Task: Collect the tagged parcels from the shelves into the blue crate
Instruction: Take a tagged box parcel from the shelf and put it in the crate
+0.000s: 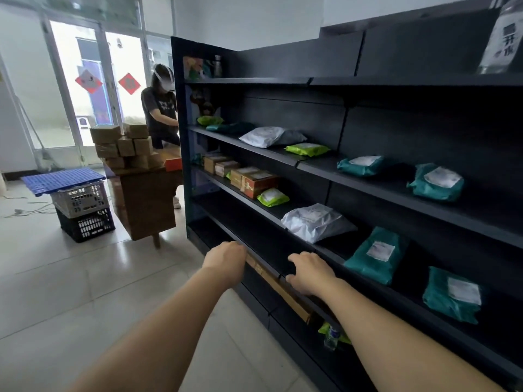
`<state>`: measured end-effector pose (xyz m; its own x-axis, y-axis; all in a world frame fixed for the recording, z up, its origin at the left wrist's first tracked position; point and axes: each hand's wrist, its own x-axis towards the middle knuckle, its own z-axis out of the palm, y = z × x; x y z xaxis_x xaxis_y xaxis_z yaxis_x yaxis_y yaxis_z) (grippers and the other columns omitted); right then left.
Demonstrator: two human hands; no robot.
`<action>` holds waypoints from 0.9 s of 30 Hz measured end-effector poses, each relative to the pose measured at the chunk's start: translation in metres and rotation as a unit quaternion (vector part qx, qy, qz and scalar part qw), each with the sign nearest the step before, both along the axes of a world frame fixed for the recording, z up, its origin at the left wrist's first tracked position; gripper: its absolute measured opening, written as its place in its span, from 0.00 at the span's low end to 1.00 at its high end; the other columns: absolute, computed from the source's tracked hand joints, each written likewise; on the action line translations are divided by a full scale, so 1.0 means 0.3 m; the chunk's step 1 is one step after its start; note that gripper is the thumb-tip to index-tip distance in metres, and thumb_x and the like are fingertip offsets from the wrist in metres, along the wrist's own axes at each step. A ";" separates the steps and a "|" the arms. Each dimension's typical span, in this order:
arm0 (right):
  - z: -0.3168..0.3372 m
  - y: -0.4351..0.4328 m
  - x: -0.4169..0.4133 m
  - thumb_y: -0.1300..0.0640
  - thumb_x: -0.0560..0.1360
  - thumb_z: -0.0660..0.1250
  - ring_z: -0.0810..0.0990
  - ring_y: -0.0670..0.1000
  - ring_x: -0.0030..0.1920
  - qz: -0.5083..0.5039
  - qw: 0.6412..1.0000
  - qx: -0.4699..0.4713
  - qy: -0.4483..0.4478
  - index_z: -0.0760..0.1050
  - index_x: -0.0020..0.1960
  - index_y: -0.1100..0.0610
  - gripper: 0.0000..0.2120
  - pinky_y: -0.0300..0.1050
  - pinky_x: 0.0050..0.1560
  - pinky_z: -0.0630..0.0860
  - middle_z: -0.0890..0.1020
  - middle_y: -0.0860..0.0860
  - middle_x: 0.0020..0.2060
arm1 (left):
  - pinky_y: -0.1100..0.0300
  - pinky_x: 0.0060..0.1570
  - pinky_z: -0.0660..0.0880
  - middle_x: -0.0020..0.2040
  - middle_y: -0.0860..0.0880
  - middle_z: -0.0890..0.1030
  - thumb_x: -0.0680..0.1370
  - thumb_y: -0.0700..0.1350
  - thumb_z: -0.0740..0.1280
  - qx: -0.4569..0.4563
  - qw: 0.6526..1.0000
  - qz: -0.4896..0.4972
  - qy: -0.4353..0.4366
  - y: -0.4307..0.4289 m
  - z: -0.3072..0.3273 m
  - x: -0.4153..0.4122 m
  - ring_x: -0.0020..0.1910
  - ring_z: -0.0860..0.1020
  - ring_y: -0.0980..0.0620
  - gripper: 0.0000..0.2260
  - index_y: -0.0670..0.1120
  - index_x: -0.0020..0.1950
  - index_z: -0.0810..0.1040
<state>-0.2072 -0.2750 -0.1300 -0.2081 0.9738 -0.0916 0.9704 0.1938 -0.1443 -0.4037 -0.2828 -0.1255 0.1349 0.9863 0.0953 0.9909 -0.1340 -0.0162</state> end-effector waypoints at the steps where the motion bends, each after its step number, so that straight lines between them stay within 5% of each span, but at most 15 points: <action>1: 0.002 0.060 -0.007 0.50 0.78 0.64 0.68 0.56 0.68 0.000 1.000 0.003 0.002 0.66 0.71 0.54 0.23 0.50 0.64 0.71 0.71 0.54 0.67 | 0.53 0.48 0.78 0.52 0.47 0.77 0.76 0.37 0.62 0.001 1.000 0.000 -0.003 0.060 0.005 -0.005 0.53 0.77 0.47 0.09 0.43 0.53 0.77; 27: -0.070 1.368 -0.244 0.47 0.78 0.63 0.68 0.56 0.69 -0.082 0.996 -0.030 0.011 0.66 0.71 0.54 0.24 0.51 0.65 0.70 0.71 0.54 0.68 | 0.54 0.48 0.76 0.57 0.47 0.76 0.78 0.43 0.64 -0.061 0.996 -0.060 -0.021 1.447 -0.070 -0.201 0.57 0.76 0.47 0.10 0.45 0.59 0.75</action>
<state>-0.2803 0.1353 -0.1511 -0.0500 0.9878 -0.1475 0.9847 0.0241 -0.1724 -0.4641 0.1513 -0.1466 0.2507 0.9679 -0.0163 0.9671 -0.2496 0.0494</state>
